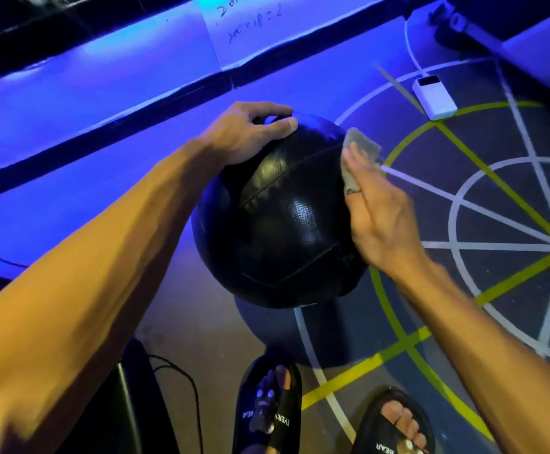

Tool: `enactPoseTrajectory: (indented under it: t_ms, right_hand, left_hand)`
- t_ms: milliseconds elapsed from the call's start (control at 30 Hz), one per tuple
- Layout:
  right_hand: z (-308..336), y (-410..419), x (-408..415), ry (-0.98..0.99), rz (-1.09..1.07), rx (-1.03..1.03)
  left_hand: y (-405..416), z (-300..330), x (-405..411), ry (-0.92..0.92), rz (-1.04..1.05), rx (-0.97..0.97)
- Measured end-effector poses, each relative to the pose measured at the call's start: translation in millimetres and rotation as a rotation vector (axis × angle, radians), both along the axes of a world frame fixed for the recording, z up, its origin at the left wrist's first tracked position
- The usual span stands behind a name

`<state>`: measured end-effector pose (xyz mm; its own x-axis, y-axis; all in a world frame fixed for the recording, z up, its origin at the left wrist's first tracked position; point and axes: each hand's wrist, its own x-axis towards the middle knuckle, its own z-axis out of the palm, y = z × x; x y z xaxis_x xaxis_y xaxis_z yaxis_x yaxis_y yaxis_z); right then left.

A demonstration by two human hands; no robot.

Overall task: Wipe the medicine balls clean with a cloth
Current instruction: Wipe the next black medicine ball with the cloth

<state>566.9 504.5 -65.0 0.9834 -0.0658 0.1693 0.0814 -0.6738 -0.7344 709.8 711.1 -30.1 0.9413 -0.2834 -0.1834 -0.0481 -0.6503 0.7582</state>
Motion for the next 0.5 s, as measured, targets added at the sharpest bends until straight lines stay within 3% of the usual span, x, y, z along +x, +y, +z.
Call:
enactPoseTrajectory:
  t_ms: [100, 300, 367, 500]
  right_hand:
    - [3.3, 39.3, -18.4, -0.208, 0.159, -0.037]
    - [4.8, 46.2, -23.9, -0.417, 0.715, -0.485]
    - [8.0, 26.8, -12.4, -0.38, 0.702, -0.412]
    - [8.2, -14.1, 0.7, -0.13, 0.312, 0.027]
  left_hand:
    - [-1.3, 4.5, 3.8, 0.028, 0.007, 0.032]
    - [10.9, 6.3, 2.3, 0.104, -0.049, -0.028]
    - [11.9, 6.7, 2.0, 0.118, -0.065, -0.007]
    - [16.1, 10.2, 3.0, 0.111, -0.119, 0.049]
